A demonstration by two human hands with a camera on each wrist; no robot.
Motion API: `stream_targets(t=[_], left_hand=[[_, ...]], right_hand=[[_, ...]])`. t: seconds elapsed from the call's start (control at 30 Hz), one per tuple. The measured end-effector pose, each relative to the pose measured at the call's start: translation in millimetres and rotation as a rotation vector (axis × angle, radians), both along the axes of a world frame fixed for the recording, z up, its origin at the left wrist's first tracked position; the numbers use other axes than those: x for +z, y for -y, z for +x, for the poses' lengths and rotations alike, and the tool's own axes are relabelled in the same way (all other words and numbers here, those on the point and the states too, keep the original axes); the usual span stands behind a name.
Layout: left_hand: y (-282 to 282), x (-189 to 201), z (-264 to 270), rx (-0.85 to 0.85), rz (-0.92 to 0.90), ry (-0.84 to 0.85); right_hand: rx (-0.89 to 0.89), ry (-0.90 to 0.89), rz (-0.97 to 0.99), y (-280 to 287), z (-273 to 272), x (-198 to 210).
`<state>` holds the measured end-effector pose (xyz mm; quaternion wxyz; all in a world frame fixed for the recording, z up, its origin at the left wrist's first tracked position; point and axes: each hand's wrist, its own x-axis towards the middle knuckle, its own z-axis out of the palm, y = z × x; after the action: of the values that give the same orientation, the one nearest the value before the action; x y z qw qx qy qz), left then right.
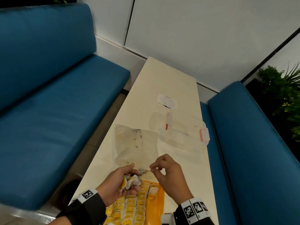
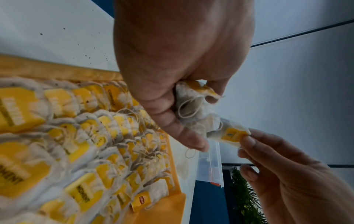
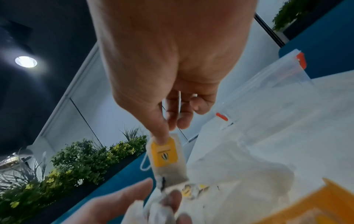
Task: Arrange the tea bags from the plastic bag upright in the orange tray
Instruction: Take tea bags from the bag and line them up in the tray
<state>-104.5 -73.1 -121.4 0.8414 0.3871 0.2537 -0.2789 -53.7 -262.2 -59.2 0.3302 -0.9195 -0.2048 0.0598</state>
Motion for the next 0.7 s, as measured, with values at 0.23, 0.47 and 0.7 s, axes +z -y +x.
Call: stream_targets(t=[0.23, 0.47, 0.7], left_hand=[[-3, -2, -2, -0.037, 0.167, 0.115], [0, 5, -1, -0.121, 0.465, 0.337], [13, 8, 3, -0.265, 0.708, 0.524]], right_hand=[[0.030, -0.014, -0.219, 17, 14, 15], [0.015, -0.200, -0.346, 17, 10, 15], [0.015, -0.241, -0.247, 8, 6, 19]])
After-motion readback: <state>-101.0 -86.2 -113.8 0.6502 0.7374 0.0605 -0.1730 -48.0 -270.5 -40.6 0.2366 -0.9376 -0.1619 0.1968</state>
